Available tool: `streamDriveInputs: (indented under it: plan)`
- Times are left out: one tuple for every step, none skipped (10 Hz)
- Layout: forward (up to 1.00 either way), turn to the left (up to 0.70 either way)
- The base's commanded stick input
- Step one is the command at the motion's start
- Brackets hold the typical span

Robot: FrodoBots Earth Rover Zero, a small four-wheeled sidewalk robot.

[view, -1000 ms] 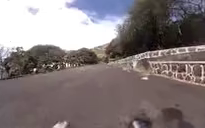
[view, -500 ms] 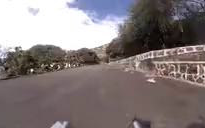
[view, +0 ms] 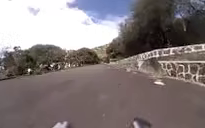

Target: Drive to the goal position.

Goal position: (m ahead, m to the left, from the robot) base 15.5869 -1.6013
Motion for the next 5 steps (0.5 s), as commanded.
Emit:
streamDriveInputs:
  plan:
    - [0.85, 0.0]
    - [0.85, 0.0]
    - [0.85, 0.0]
    - [0.85, 0.0]
    - [0.85, 0.0]
